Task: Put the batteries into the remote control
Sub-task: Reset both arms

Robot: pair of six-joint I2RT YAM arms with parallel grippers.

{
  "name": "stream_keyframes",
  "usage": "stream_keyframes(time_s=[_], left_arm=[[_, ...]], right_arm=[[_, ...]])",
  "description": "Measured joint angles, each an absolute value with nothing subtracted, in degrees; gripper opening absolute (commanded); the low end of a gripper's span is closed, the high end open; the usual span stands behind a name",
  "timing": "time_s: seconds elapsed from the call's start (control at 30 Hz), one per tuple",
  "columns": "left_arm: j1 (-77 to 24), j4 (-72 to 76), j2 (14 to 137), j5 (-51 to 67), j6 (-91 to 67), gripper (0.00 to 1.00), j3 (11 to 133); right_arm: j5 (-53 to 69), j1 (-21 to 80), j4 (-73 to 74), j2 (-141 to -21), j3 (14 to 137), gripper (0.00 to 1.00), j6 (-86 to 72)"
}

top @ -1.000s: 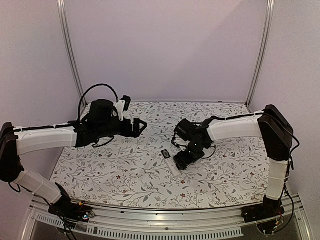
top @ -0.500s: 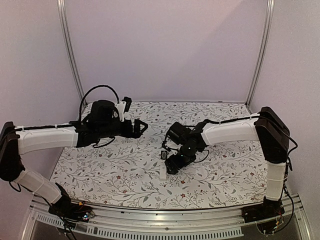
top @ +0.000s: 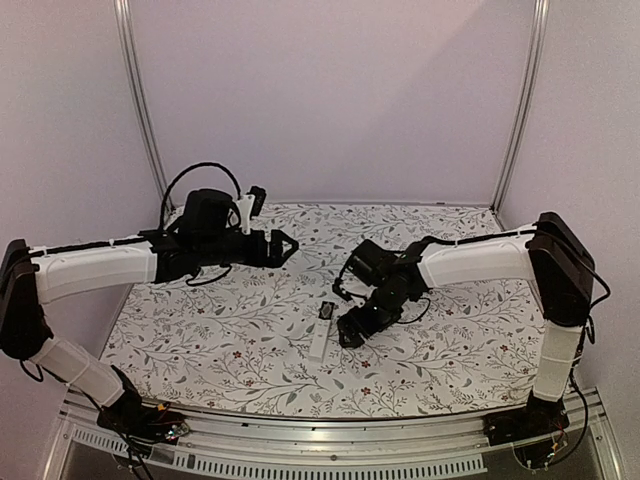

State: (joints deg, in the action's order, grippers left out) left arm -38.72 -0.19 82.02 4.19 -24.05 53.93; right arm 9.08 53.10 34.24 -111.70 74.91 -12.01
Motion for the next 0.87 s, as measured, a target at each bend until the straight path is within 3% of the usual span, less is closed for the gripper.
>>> stream_keyframes(time_s=[0.1,0.4,0.63,0.87], left_arm=[[-37.9,-2.0,82.0,4.0,-24.1,1.00,55.4],[-34.4,-8.4,82.0,-2.9,-23.9,1.00,60.6],[-33.9,-8.2,82.8,-5.4,-25.4,1.00,55.8],[-33.9,-6.9,85.1,-5.4,-27.3,0.99,49.4]], right_arm=[[9.8,50.1,34.2,-105.4,71.5,0.98,-11.7],[12.1,35.4,23.4,-85.7,64.5,0.99,-12.4],[13.0,31.5,14.0,-83.4,52.2,0.99,-14.9],[14.8,31.5,5.5,-86.5,47.3,0.99,-16.6]])
